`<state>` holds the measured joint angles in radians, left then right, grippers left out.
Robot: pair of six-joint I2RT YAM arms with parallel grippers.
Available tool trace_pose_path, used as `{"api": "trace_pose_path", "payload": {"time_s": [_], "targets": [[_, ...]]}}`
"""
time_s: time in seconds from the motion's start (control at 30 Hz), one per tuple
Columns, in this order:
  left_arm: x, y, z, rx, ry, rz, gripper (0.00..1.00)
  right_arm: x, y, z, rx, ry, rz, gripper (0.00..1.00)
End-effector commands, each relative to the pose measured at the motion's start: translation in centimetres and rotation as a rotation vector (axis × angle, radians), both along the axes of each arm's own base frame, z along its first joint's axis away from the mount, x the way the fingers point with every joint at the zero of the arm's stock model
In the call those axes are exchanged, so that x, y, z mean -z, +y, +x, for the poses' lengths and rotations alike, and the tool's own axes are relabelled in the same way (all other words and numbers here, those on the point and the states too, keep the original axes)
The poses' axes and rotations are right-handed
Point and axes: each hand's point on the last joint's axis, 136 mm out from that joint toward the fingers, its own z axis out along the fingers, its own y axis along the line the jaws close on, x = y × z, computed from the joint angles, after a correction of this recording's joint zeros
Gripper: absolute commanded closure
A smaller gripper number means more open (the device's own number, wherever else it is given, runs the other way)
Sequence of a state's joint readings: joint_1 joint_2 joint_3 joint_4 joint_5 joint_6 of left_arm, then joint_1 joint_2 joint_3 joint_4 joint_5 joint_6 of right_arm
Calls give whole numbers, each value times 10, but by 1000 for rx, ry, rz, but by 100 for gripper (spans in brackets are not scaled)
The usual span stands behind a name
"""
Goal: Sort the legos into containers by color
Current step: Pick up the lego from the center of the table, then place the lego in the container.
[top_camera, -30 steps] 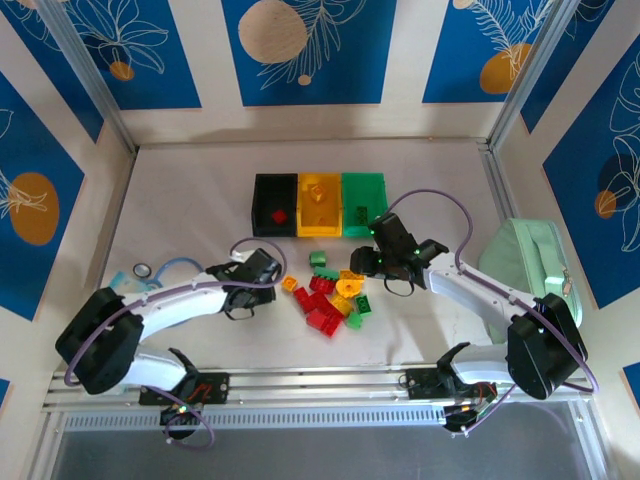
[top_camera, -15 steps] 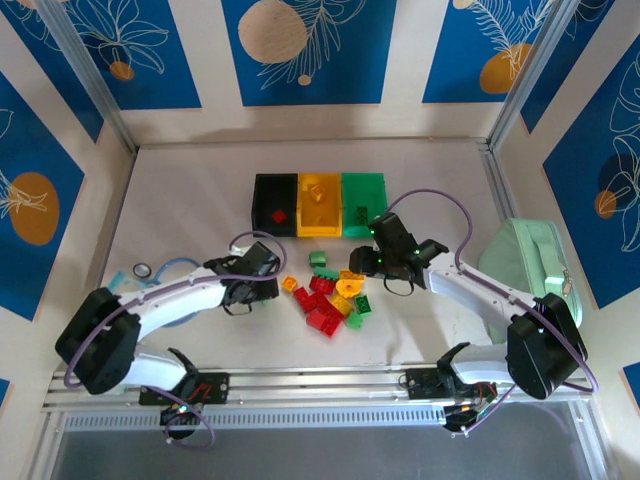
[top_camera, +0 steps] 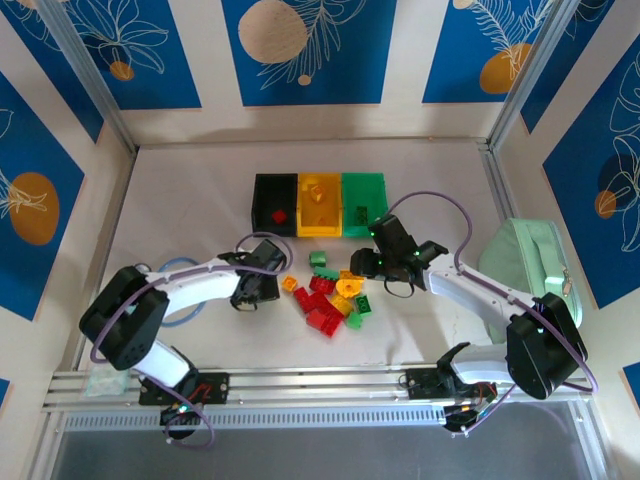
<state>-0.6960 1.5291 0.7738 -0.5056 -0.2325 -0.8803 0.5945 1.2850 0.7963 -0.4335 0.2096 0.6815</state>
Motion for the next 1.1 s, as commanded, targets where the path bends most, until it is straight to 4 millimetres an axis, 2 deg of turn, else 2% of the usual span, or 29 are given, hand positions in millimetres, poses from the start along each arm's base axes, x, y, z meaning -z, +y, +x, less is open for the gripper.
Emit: {"api": "trace_pose_path", "payload": {"time_s": [0.0,0.3,0.53,0.63,0.7,0.8,0.93,1.07], "targets": [[0,-22,16,37,-12,-66,37,-4,-3,-2,12,-10,5,50],[1,-21,22,79,0,-11,59,-4,-13,-5,33,-21,9,50],[-9,-21,28,93,-20,4,74,-5,-17,-7,43,-24,14,50],[-27,-23,35,102,-58,2,77,-7,-20,-7,50,-31,16,50],[-47,-28,43,121,-106,-7,78,-8,-27,-6,66,-34,1,50],[-79,-37,59,158,-176,-18,78,2,-64,-7,213,47,-85,50],[-119,-66,89,239,-240,-52,77,7,-81,-10,269,82,-59,50],[-140,-107,119,318,-260,-117,77,1,-84,-14,278,57,-32,48]]}}
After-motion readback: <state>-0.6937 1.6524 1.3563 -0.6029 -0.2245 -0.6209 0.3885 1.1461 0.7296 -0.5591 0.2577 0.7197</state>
